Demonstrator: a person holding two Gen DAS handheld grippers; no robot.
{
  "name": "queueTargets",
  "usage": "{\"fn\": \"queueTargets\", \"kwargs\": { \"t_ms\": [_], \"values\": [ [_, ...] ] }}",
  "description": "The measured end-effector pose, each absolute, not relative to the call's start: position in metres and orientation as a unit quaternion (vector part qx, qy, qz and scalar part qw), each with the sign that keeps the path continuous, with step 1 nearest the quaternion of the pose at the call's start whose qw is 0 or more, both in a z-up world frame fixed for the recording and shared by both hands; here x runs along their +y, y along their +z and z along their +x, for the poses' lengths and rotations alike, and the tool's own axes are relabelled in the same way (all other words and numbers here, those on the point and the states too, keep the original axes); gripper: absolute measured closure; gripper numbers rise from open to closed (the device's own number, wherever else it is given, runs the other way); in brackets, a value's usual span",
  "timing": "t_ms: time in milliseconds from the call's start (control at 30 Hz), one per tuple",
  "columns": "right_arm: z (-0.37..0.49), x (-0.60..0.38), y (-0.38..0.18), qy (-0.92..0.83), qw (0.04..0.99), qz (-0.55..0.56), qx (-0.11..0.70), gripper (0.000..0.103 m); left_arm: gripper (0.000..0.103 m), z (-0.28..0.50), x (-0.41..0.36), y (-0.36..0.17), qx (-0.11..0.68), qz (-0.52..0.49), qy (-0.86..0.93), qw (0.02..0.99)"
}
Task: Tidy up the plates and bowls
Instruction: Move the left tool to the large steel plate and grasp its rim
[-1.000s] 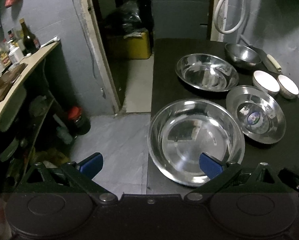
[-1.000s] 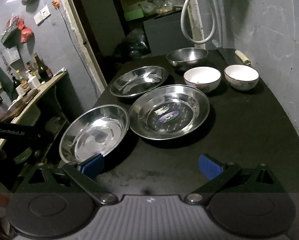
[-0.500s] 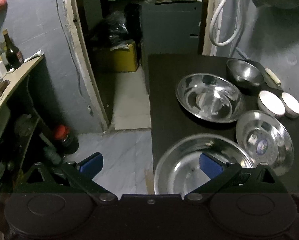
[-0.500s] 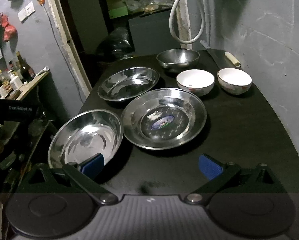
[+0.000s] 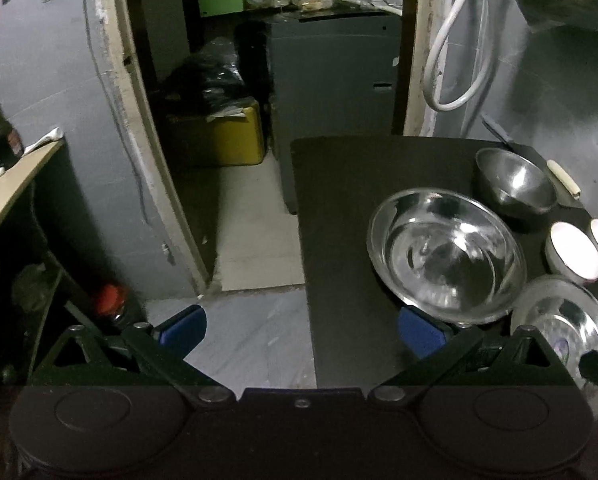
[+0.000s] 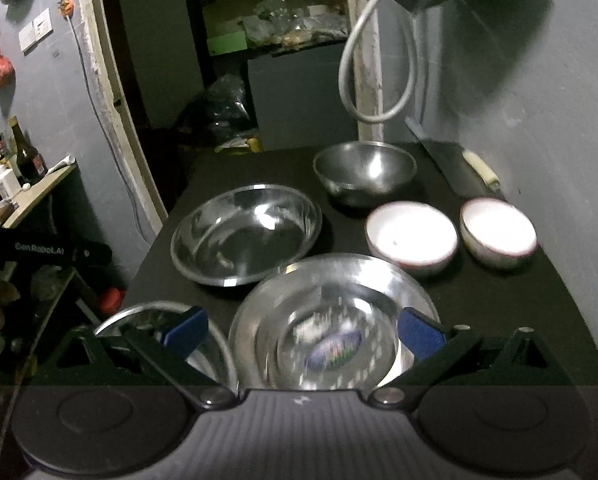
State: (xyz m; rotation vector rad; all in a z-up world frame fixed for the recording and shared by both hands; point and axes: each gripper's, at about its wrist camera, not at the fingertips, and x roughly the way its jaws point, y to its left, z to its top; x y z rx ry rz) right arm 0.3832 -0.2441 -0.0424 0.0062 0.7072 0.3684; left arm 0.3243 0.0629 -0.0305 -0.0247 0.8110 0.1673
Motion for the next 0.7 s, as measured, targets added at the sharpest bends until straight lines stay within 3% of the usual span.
{"fn": "queueTargets", "kwargs": {
  "t_ms": [700],
  "values": [
    [0.470, -0.194, -0.064, 0.230, 0.906, -0.043, 0.353, 0.003, 0.004, 0.426, 0.076, -0.052, 0.411, -0.073, 0.046, 0.908]
  ]
}}
